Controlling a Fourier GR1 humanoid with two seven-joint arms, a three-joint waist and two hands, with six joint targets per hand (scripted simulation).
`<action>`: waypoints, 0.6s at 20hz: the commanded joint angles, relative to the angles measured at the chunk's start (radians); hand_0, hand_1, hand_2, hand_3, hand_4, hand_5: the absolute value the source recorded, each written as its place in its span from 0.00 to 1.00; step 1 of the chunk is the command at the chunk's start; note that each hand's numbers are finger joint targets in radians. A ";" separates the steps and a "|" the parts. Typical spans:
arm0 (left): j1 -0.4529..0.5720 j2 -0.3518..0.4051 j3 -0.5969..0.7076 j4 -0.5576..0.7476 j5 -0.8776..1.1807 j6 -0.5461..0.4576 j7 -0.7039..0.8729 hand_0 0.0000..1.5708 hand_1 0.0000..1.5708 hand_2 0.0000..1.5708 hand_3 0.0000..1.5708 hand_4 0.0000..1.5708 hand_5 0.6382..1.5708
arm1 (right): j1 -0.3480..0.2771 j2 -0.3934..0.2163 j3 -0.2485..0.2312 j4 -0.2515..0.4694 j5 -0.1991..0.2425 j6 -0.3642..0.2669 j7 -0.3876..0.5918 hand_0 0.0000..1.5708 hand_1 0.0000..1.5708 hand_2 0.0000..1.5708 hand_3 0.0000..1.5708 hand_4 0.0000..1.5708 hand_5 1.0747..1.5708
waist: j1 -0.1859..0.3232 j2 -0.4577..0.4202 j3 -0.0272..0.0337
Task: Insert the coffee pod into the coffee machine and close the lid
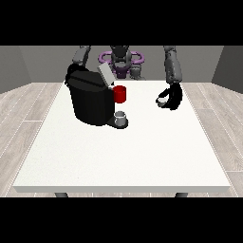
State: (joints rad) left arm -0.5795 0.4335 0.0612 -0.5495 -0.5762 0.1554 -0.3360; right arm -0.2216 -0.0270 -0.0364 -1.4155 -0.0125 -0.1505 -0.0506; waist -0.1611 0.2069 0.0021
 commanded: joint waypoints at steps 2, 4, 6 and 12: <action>-0.018 -0.010 -0.023 0.030 -0.057 0.034 0.002 0.75 0.75 0.82 0.75 0.26 1.00 | -0.003 -0.020 -0.024 0.018 -0.022 0.024 -0.020 0.00 0.00 0.00 0.00 0.27 1.00 | 0.002 -0.005 -0.0023; -0.051 0.026 0.016 0.035 -0.019 -0.009 -0.057 0.81 0.81 0.89 0.87 0.32 1.00 | 0.012 0.007 -0.021 0.021 -0.041 0.026 -0.047 0.00 0.00 0.00 0.00 0.27 1.00 | -0.006 0.020 -0.0024; -0.061 -0.027 -0.013 0.009 -0.025 -0.050 -0.031 0.91 0.91 0.93 0.91 0.36 1.00 | -0.001 -0.002 -0.015 0.041 -0.004 -0.019 0.022 0.00 0.00 0.00 0.00 0.28 1.00 | 0.013 -0.038 -0.0023; -0.149 0.002 -0.035 -0.077 -0.021 -0.188 -0.031 0.85 0.85 0.89 0.87 0.38 1.00 | -0.007 -0.013 -0.040 0.144 -0.020 0.008 -0.024 0.00 0.00 0.00 0.00 0.30 1.00 | 0.055 -0.098 -0.0017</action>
State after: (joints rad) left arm -0.6686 0.4272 0.0358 -0.5876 -0.5999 0.0425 -0.3778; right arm -0.2210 -0.0419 -0.0744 -1.3207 -0.0371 -0.1424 -0.0618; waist -0.1225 0.1381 0.0003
